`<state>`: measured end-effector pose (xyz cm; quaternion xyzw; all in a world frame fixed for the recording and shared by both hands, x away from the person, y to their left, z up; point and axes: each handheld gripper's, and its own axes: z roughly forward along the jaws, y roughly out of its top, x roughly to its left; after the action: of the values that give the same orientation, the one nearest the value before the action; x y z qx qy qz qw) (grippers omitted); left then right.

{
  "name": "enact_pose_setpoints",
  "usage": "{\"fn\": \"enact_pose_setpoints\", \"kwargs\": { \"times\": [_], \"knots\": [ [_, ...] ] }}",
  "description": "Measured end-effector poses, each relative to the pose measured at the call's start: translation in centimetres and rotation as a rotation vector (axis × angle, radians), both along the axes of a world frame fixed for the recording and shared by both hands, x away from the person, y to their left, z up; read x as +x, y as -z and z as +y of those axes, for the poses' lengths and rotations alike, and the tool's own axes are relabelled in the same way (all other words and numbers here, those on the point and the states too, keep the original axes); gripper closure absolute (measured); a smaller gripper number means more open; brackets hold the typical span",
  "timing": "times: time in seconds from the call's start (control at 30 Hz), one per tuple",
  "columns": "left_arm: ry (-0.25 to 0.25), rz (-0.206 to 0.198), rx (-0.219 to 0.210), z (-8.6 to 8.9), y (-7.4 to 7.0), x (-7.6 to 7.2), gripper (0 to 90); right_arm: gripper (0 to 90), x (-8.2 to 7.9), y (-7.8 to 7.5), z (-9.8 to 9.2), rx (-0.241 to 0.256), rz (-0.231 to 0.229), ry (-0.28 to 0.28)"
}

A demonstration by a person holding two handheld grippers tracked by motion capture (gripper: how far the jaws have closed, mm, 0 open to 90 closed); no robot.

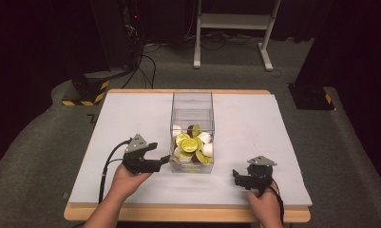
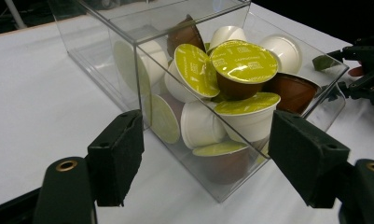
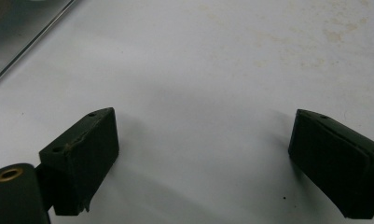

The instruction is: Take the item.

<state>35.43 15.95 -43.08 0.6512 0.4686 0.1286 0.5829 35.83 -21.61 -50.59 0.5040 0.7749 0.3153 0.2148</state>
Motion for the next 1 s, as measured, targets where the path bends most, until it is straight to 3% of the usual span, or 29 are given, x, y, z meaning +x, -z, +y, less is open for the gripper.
{"fn": "enact_pose_setpoints", "kwargs": {
  "times": [0.47,0.63,0.73,0.9,1.0],
  "knots": [
    [0.023,-0.014,-0.014,-0.9,-0.8,0.1,27.1,8.2,0.0,0.0,0.0,-0.002,0.0,0.0],
    [0.03,-0.024,0.001,-1.1,-0.9,0.1,27.0,8.2,0.0,0.0,0.0,0.0,0.001,-0.001],
    [0.03,-0.021,-0.014,-1.5,-1.1,0.1,27.0,8.2,0.0,0.0,0.0,-0.001,0.0,0.0],
    [0.046,-0.042,0.003,-2.1,-1.5,0.1,27.0,8.2,0.0,0.0,0.0,-0.002,0.0,0.0],
    [0.045,-0.041,-0.011,-2.4,-1.7,0.2,27.0,8.2,0.0,0.0,0.0,-0.002,0.0,0.0]
  ]
}}
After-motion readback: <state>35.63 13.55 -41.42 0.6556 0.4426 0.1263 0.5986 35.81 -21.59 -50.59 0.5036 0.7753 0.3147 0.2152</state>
